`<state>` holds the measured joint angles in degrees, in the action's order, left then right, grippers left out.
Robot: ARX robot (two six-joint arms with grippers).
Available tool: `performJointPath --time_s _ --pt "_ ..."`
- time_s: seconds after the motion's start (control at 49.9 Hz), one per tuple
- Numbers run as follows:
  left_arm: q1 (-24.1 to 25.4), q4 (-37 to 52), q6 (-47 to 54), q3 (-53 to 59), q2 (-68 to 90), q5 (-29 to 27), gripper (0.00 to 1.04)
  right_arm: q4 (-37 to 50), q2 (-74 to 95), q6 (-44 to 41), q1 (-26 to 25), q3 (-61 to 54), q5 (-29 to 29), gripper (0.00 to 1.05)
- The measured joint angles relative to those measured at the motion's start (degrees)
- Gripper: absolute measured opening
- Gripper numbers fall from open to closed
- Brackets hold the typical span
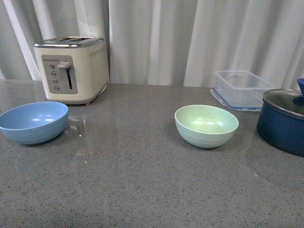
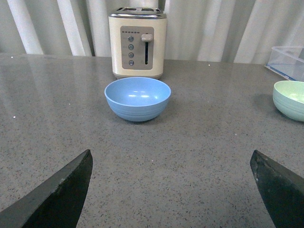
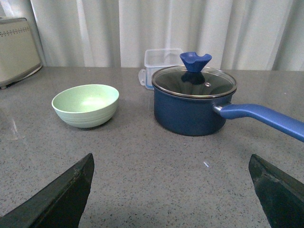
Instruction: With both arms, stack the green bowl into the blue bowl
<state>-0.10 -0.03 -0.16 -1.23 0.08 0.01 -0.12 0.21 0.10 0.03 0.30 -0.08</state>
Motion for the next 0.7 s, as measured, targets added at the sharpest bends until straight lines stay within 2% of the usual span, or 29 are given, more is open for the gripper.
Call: performJointPath --time_s 0.542,0.562,0.602,0.662,0.702 --pt "-0.5 0.0 0.3 0.0 0.3 -1.1 0.98 0.0 0.0 0.0 0.0 0.0 0.0 0.95" --pt "-1.7 0.1 1.0 -0.1 1.2 -4.2 0.98 0.0 0.0 0.0 0.0 0.0 0.0 0.95" --pt "-3.8 0.8 3.1 -0.4 3.4 -14.1 0.98 0.0 0.0 0.0 0.0 0.0 0.0 0.95" --pt "-4.1 0.9 3.7 -1.9 7.3 -21.9 0.98 0.0 0.0 0.0 0.0 0.0 0.0 0.95" --pt "-4.0 1.1 4.1 -3.0 9.7 -23.4 0.98 0.0 0.0 0.0 0.0 0.0 0.1 0.95"
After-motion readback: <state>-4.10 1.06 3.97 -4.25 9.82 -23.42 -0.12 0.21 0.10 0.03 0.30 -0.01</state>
